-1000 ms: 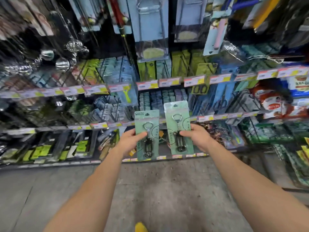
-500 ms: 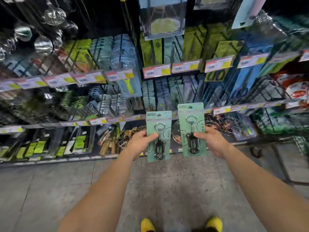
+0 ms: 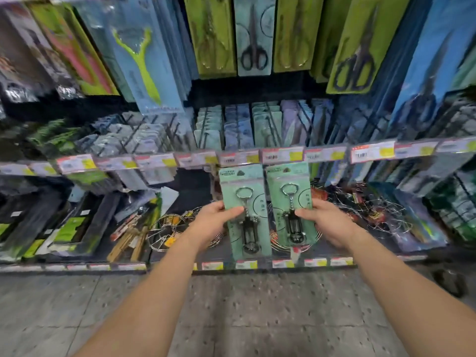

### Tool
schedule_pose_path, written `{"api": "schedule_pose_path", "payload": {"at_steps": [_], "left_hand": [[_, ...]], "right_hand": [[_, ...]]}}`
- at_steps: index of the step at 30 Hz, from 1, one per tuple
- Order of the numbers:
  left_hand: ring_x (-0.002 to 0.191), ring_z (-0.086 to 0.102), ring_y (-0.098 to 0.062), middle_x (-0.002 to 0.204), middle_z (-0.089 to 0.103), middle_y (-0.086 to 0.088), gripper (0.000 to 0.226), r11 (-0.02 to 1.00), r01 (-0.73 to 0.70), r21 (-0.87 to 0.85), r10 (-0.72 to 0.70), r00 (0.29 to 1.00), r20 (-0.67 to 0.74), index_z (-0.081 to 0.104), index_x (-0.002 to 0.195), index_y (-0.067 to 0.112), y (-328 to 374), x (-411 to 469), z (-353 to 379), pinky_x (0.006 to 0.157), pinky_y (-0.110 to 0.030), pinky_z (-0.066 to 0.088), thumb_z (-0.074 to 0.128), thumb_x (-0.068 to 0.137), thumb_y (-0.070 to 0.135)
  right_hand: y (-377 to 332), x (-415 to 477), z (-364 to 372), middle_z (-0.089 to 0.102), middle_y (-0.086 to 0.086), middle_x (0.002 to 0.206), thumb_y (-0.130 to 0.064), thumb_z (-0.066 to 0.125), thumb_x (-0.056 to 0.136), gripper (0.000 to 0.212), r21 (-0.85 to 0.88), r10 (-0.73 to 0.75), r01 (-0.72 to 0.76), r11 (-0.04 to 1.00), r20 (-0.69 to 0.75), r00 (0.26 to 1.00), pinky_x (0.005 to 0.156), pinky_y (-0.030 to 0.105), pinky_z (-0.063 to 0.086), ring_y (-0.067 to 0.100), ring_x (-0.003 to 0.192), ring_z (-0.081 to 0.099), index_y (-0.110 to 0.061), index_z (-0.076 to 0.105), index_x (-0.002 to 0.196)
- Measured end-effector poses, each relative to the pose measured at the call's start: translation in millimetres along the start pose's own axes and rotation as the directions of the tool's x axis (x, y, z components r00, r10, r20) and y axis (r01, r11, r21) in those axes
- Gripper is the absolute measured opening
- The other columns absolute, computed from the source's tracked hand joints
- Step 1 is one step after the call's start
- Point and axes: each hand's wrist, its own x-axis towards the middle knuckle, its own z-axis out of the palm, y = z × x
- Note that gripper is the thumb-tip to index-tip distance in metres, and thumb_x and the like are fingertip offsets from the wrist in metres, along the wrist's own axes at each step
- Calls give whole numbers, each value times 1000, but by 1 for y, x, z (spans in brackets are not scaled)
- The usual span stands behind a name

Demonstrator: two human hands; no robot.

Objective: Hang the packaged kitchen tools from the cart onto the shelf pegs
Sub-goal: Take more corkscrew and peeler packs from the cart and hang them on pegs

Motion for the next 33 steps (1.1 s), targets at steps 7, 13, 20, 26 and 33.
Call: {"api": "schedule_pose_path", "payload": {"at_steps": [7, 13, 20, 26, 33], "left_hand": [[112, 72, -17, 111, 80, 8, 40, 977, -215, 7, 215, 976, -21, 77, 114, 25, -68, 79, 12, 104, -45, 52, 86, 78, 41], [109, 73, -17, 109, 80, 8, 27, 946, -325, 22, 325, 945, -42, 76, 117, 23, -96, 99, 20, 90, -35, 56, 78, 91, 27], [104, 73, -18, 107, 80, 7, 22, 936, -351, -14, 351, 936, -19, 76, 113, 23, -97, 96, 21, 102, -45, 55, 77, 91, 26], [111, 72, -23, 110, 80, 5, 36, 922, -388, -4, 388, 922, 9, 78, 112, 28, -86, 97, 24, 105, -58, 51, 85, 80, 42], [110, 73, -23, 112, 79, 4, 42, 915, -404, -7, 404, 914, 41, 79, 112, 29, -84, 93, 25, 105, -58, 51, 85, 74, 47]], "right_hand": [[53, 80, -7, 71, -5, 117, -13, 78, 86, 34, 35, -206, 207, 978, -21, 978, 104, 30, 44, 7, 103, 67, -13, 62, 117], [56, 102, 4, 79, -3, 103, -4, 67, 93, 20, -4, -342, 342, 940, 11, 940, 92, 35, 58, 16, 97, 74, -18, 70, 108], [44, 114, 13, 75, 10, 114, -1, 68, 92, 22, 56, -408, 408, 911, -20, 913, 94, 38, 57, 19, 99, 73, -10, 69, 112], [30, 109, 5, 76, 7, 115, -6, 69, 93, 31, 77, -426, 426, 901, -17, 904, 88, 37, 57, 22, 105, 73, -7, 65, 123], [30, 110, 15, 74, 9, 120, -6, 66, 95, 33, 139, -408, 401, 906, 32, 912, 86, 34, 59, 22, 109, 72, -6, 62, 128]]}}
